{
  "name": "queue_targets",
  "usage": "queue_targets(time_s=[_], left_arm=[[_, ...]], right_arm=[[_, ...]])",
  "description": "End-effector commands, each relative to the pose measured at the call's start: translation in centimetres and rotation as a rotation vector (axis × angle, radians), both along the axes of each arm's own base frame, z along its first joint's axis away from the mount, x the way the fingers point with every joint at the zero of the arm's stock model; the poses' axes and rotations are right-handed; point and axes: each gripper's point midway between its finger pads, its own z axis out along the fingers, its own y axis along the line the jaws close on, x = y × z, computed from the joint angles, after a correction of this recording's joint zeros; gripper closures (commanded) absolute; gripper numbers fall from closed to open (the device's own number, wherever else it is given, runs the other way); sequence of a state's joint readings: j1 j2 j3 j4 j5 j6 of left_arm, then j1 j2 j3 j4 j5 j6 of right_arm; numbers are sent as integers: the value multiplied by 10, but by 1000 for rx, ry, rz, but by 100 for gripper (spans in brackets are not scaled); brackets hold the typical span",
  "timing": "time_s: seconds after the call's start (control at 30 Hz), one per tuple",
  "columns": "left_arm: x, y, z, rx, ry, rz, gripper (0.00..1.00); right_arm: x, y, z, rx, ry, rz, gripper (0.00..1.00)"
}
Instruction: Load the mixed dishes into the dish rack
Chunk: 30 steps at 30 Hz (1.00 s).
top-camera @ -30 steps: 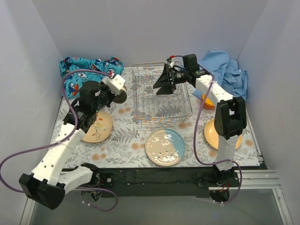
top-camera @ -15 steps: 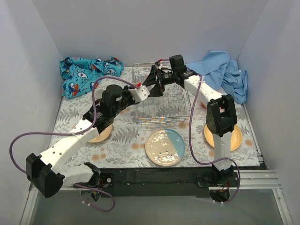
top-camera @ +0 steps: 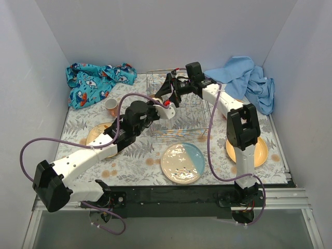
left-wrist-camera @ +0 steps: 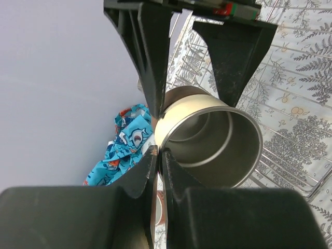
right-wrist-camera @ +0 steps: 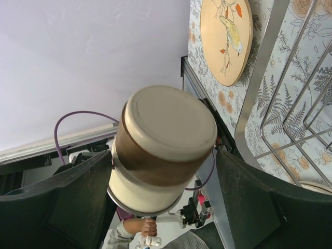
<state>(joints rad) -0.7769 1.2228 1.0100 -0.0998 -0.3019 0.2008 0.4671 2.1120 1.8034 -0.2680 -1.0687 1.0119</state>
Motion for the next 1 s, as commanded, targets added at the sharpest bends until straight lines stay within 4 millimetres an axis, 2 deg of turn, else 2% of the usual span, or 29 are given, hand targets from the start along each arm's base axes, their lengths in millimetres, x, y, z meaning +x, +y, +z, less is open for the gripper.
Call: queue_targets(time_s=[0.0, 0.2, 0.37, 0.4, 0.47, 0.5, 0.53, 0.57, 0.6, 0.7, 0.73, 0.8, 0.83, 0.87, 0.97], left_arm=[[1, -13, 33, -71, -114, -12, 100], [-3, -14, 30, -67, -105, -15, 100], [-8, -16, 26, -85, -82, -24, 100], [-9, -17, 27, -94, -79, -30, 100], [-13, -18, 18, -79, -36, -41, 100], [-17, -19, 22, -116, -15, -41, 79], [-20, -22, 23, -127, 9, -56, 76], [-29, -20, 11, -102, 83, -76, 72], [-38, -24, 21, -158, 102, -111, 60], [-60, -26, 31, -221, 143, -184, 45], [-68, -21, 42, -264, 140, -190, 36], [-75, -15, 45, -284, 168, -176, 33], [-78, -11, 53, -303, 171, -165, 29], [-80, -5, 48, -283, 189, -145, 27], [-74, 15, 50, -300, 170, -29, 18]], right_arm=[[0, 9, 9, 22, -18, 9, 13], [3, 8, 8, 30, -19, 9, 18], [11, 10, 15, 53, -84, 11, 30], [12, 10, 16, 54, -102, 10, 36], [18, 13, 24, 76, -190, 19, 42], [21, 14, 28, 88, -241, 24, 51], [26, 14, 32, 93, -280, 20, 54], [31, 15, 33, 93, -312, 12, 55], [35, 16, 42, 108, -381, 18, 58], [44, 14, 47, 111, -467, 9, 63], [45, 15, 47, 112, -486, 9, 64], [53, 12, 49, 105, -543, -1, 66], [58, 11, 46, 97, -559, -7, 67], [65, 9, 45, 83, -584, -24, 67], [96, -7, 38, 22, -707, -94, 67]])
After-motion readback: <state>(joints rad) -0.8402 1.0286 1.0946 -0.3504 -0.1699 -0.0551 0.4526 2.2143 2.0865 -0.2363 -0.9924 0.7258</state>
